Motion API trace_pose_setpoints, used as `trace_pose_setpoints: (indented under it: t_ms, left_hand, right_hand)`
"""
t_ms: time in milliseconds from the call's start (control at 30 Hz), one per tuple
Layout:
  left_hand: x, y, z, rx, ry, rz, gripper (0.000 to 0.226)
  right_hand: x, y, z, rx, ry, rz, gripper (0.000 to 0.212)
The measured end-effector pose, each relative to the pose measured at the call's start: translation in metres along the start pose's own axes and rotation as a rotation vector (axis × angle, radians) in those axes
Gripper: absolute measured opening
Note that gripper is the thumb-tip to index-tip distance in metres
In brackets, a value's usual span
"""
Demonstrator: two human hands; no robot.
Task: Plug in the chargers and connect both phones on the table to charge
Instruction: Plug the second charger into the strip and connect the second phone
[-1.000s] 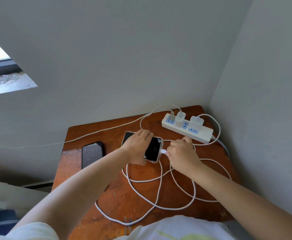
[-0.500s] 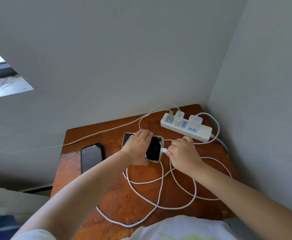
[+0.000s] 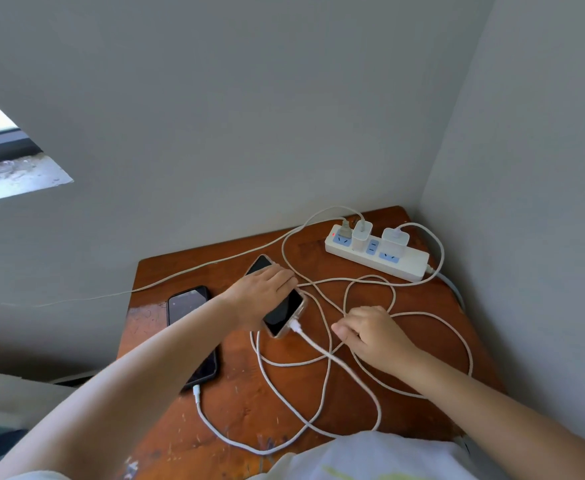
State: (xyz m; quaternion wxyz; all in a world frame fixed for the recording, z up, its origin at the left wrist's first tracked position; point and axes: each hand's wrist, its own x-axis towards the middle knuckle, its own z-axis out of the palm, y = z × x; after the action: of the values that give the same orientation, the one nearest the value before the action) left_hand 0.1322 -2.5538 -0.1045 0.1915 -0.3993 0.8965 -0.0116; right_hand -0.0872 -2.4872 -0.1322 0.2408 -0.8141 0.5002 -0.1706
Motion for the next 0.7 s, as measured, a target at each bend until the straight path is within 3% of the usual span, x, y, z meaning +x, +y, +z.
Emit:
trace_pose_setpoints:
  t_ms: [200, 300, 467, 700]
  left_hand:
    - [-0.030, -0.017, 0.016, 0.081, -0.143, 0.060, 0.086]
    - [-0.038, -0.013, 0.027, 0.080, -0.184, 0.114, 0.078]
    - [-0.045, -0.005, 0.039, 0.080, -0.219, 0.217, 0.071]
    - [-0.048, -0.002, 0.044, 0.100, -0.209, 0.284, 0.072]
  right_hand:
    - [-0.004, -0.003, 0.027, -0.257, -0.050, -0.196, 0.027]
    - [-0.003, -0.004, 0.035, -0.284, -0.121, -0.138, 0.026]
    - [-0.010, -0.001, 0.040, -0.302, 0.041, -0.069, 0.025]
    - [-0.016, -0.002, 0.053, -0.339, 0.107, 0.014, 0.029]
